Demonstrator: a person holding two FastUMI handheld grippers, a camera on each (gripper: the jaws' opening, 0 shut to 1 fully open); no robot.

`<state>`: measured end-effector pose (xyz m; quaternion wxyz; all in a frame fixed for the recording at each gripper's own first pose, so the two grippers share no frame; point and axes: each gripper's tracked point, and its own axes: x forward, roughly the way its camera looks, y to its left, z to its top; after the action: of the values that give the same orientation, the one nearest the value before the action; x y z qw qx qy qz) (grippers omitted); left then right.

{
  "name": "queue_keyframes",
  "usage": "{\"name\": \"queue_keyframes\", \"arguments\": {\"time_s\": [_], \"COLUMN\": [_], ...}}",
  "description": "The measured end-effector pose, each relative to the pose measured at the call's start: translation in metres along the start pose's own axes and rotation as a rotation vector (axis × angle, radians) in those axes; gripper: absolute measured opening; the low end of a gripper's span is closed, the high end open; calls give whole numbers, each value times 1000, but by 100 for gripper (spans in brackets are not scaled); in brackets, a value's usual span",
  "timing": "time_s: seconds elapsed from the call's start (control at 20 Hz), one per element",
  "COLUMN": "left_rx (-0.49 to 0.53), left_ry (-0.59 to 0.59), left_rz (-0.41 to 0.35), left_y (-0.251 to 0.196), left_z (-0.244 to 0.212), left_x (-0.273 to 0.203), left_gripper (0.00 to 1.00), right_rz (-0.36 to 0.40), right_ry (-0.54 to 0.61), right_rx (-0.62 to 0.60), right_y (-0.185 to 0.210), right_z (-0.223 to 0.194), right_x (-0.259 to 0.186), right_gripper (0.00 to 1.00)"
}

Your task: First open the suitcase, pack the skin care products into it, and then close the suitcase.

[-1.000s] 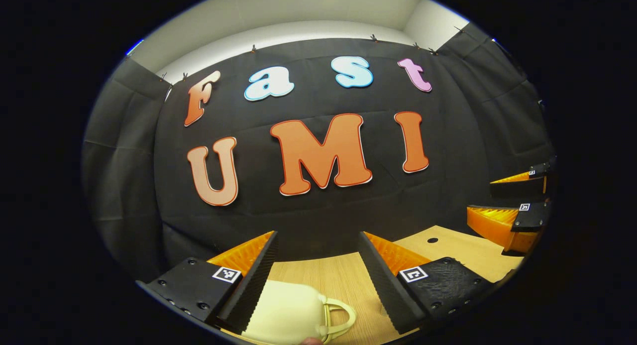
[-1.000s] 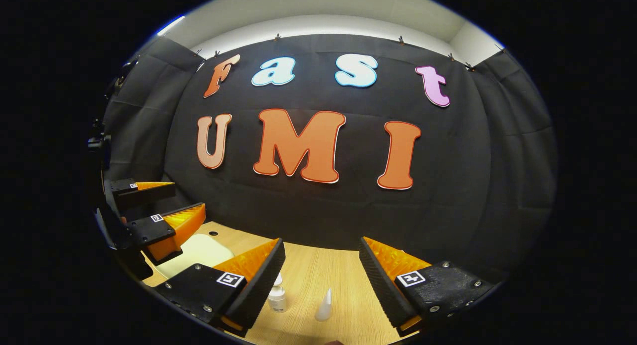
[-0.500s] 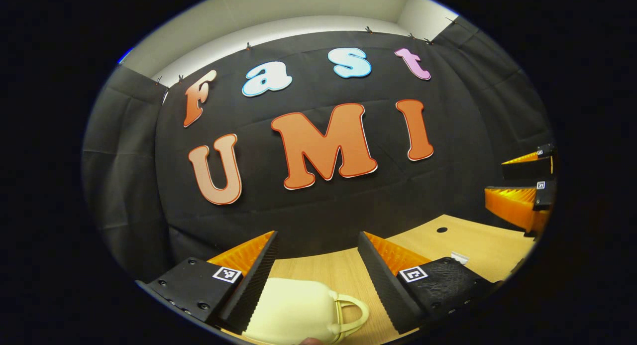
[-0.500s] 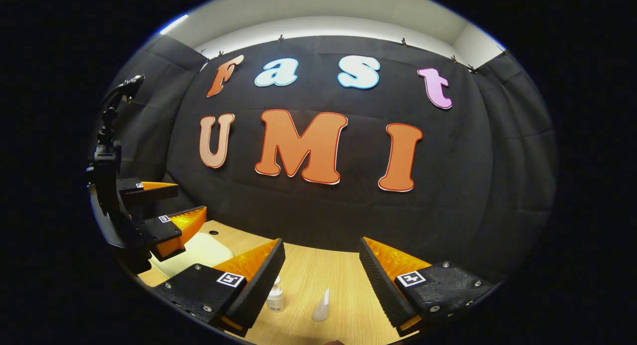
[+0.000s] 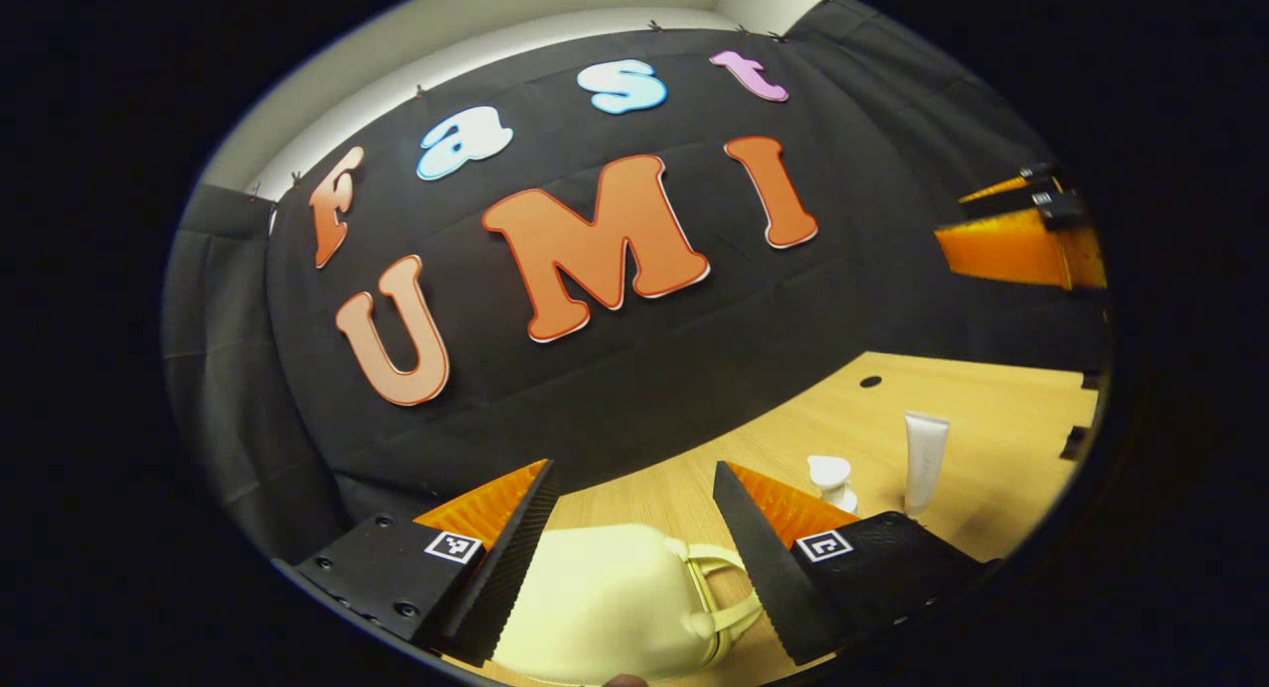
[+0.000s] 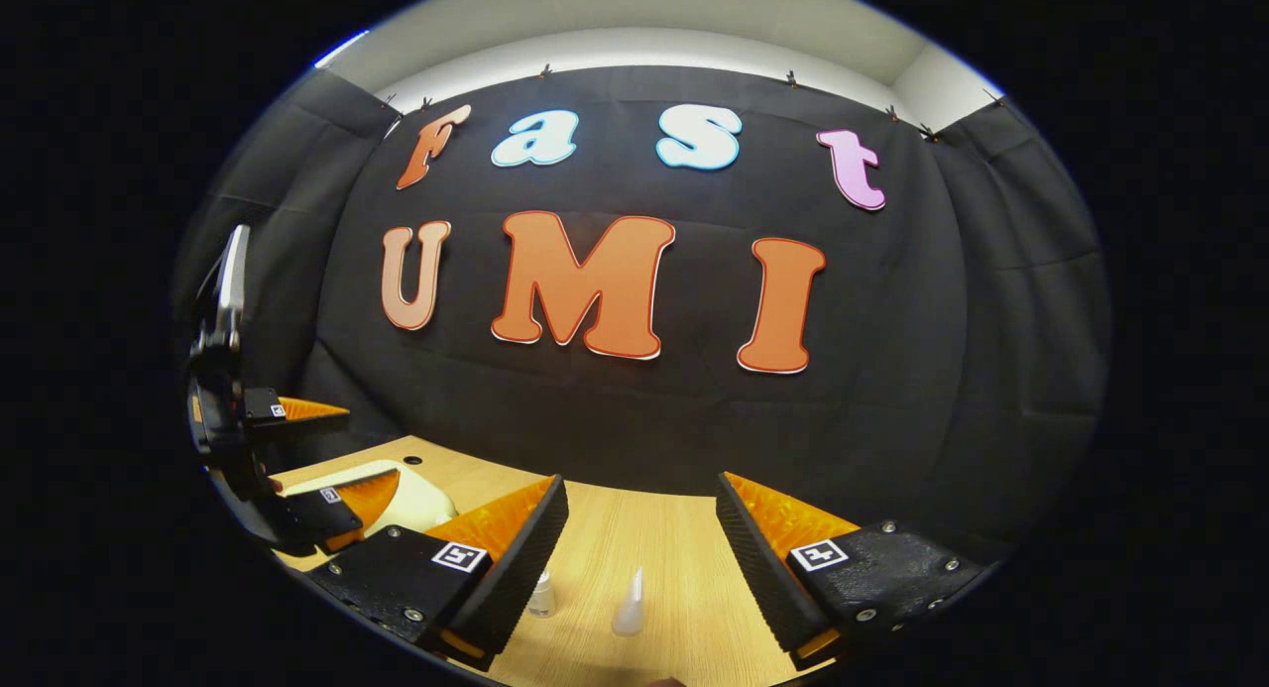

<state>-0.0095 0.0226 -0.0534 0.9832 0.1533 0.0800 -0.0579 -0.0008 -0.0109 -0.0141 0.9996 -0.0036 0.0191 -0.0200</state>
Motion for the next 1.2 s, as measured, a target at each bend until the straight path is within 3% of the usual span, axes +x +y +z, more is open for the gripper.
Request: {"name": "queue_keyframes", "arguments": {"time_s": [0.45, 0.6, 0.75, 1.2], "left_rx": [224, 297, 367, 577], "left_ry": [71, 87, 112, 239], "left_rz": [-228, -284, -307, -288], "left_y": [-13, -13, -9, 12], "left_z": [-39, -48, -57, -85], "left_x": [-6, -10, -10, -13], "left_gripper": [99, 99, 98, 95], "right_rz": [-166, -184, -177, -113], "right_ry": [40, 55, 76, 93], "right_rx": [-21, -15, -18, -30], "right_y": [-3, -4, -11, -24], "right_z": [-2, -3, -14, -36], "right_x": [-14, -19, -17, 3], "right_gripper": [96, 96, 96, 96]}}
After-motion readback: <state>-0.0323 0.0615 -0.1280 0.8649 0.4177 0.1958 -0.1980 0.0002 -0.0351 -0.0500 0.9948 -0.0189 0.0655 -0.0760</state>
